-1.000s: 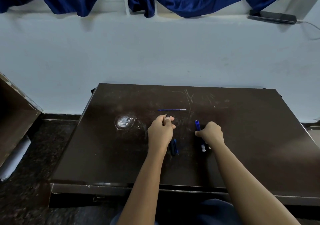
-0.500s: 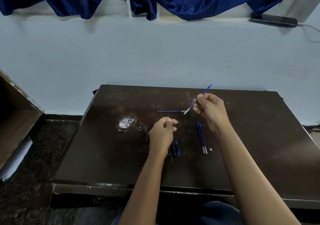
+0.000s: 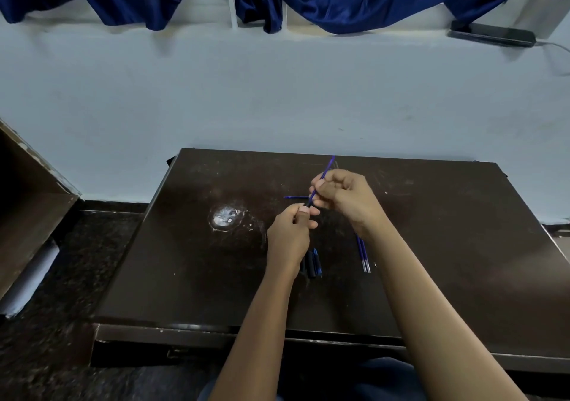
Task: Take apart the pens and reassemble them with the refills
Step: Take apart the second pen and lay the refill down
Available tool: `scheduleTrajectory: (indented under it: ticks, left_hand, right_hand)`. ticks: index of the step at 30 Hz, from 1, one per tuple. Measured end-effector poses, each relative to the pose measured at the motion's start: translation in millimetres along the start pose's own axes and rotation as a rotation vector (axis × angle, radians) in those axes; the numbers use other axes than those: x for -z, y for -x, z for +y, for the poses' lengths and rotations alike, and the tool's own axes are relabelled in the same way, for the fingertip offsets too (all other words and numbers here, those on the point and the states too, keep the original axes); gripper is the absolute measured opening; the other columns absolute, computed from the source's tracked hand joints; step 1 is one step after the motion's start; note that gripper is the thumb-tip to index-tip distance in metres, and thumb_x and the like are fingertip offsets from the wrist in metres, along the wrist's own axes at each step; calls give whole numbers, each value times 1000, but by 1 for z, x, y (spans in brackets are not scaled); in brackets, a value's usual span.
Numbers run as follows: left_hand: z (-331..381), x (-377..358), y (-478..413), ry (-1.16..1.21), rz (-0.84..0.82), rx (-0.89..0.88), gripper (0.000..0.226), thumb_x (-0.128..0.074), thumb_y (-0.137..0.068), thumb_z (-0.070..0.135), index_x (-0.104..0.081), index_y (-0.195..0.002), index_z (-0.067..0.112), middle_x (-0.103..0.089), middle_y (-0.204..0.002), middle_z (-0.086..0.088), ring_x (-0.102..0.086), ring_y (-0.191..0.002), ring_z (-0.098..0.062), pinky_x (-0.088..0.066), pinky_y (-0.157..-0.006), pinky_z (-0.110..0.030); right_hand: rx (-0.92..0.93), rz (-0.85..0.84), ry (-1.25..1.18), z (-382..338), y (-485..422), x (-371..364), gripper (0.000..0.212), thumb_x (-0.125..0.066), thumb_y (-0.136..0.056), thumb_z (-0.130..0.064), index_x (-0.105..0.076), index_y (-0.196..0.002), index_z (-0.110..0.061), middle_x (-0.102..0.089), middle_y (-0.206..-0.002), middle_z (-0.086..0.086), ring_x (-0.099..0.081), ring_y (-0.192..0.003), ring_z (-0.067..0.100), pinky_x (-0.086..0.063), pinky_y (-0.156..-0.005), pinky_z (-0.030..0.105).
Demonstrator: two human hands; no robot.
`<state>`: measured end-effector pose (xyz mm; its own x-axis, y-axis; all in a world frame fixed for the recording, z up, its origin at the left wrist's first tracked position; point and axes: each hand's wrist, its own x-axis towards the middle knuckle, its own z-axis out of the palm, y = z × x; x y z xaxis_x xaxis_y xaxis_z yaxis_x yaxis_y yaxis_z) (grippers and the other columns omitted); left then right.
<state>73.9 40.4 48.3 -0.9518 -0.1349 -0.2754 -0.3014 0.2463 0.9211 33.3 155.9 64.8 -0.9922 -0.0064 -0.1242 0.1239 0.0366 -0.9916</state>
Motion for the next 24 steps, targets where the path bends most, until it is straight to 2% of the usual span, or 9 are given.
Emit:
scheduleTrajectory:
  ticks: [3, 6, 8, 11, 13, 16, 20, 22, 24]
  left_hand:
    - [0, 0, 0, 19, 43, -9, 27, -40, -99, 25, -66, -92, 23, -67, -84, 3, -58, -83, -9, -35, -58, -18]
    - [1, 1, -2, 36, 97, -30, 29, -39, -99, 23, -63, -82, 26, -64, -78, 7, -56, -77, -5, -34, -59, -16]
    - [1, 2, -2, 32, 105, -40, 29, -39, -99, 23, -64, -85, 25, -63, -76, 9, -54, -74, 0, -33, -60, -14]
    - [1, 2, -1, 24, 98, -44, 28, -38, -100, 24, -64, -88, 24, -62, -76, 10, -54, -75, 0, -32, -60, -13]
    - [0, 2, -1, 21, 92, -45, 28, -37, -101, 24, -63, -89, 24, -62, -78, 9, -55, -78, -1, -32, -61, -12]
    - [-1, 1, -2, 22, 86, -50, 28, -37, -101, 24, -63, -90, 24, -63, -81, 7, -55, -80, -1, -34, -64, -11]
    - [-1, 1, -3, 25, 85, -43, 28, -38, -101, 23, -65, -91, 22, -63, -81, 7, -55, -79, -1, -34, -64, -12]
    - [-2, 1, -3, 22, 84, -43, 29, -38, -101, 23, -66, -93, 21, -62, -80, 8, -56, -81, -3, -34, -64, -12]
    - [-2, 1, -3, 23, 85, -41, 29, -38, -101, 23, -66, -95, 20, -61, -79, 8, -56, -81, -3, -34, -63, -12]
  right_hand:
    - [-113, -140, 124, 8, -1, -3, 20, -51, -91, 4, -68, -100, -2, -69, -88, 4, -64, -70, 8, -53, -74, 23]
    - [-262, 13, 191, 21, -9, -1, 30, -46, -88, 9, -65, -109, 1, -65, -86, 9, -59, -70, 12, -53, -67, 24]
    - [-355, 86, 387, 36, -13, 0, 22, -52, -87, 4, -66, -104, 1, -62, -76, 7, -58, -64, 15, -56, -64, 29]
    - [-528, -10, 781, 55, -7, -8, 20, -65, -87, -16, -62, -99, -1, -64, -81, 7, -60, -59, 16, -53, -54, 24]
    - [-595, -87, 917, 62, -1, -15, 23, -67, -86, -25, -53, -84, -8, -60, -78, 6, -59, -57, 14, -49, -50, 23]
    - [-569, -100, 933, 72, -1, -18, 28, -68, -86, -25, -44, -77, -13, -57, -76, 4, -62, -68, 18, -51, -59, 26]
    - [-540, -89, 929, 77, -1, -23, 22, -67, -85, -22, -49, -92, -11, -60, -86, 6, -66, -83, 22, -57, -75, 32]
    - [-539, -90, 934, 79, -2, -25, 22, -67, -85, -20, -50, -94, -11, -63, -93, 8, -67, -86, 23, -58, -76, 33]
    - [-563, -92, 931, 79, -3, -26, 23, -68, -84, -20, -48, -94, -12, -63, -93, 7, -66, -81, 20, -56, -71, 30]
